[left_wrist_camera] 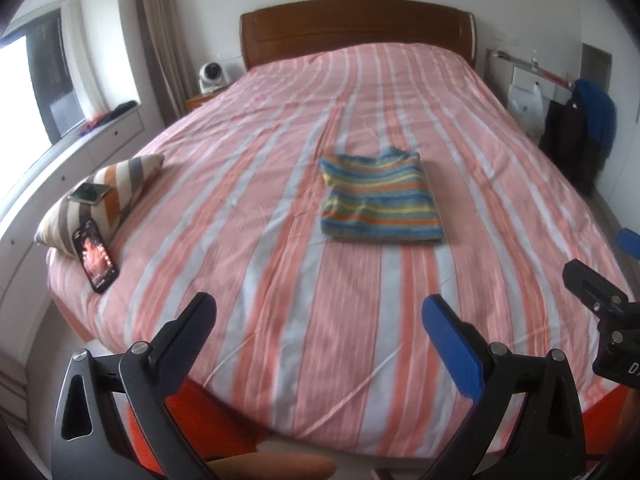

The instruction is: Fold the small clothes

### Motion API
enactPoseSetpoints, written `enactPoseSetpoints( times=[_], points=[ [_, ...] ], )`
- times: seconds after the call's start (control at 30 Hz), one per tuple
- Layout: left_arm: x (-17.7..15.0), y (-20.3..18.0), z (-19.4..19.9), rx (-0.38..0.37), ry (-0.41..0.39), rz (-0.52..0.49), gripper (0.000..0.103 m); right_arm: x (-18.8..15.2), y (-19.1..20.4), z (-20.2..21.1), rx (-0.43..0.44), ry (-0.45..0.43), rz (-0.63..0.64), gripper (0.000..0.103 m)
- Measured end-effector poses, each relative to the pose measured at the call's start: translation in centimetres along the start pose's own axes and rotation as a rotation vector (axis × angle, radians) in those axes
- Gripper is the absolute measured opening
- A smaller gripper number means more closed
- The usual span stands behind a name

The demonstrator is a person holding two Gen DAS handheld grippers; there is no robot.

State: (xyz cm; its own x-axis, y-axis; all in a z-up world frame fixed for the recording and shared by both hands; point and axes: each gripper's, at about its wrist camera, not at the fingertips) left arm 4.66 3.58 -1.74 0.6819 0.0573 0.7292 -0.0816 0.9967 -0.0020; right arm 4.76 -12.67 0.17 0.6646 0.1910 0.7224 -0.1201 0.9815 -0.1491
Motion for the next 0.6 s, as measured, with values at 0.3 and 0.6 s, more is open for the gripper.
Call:
enactPoseSetpoints(
  times=[0.3,0.6],
  points=[
    [-0.01,-0.57,-0.73,0.01,0.009,-0.018,0.103,-0.24,-0.02,-0.46,-0.018,0.011,0.005,0.103],
    [0.01,-0.61,-0.38,-0.001,-0.007,-0.001,0.102,-0.51,-0.3,-0.72,-0.013,0.018,-0.007,0.103]
  ],
)
Point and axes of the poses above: each gripper's, at about its wrist camera, not at the fingertips, and z roughly against the way its jaws point, y to its left, x to its top, and after that the axes turned 6 degrees about z, right-handed
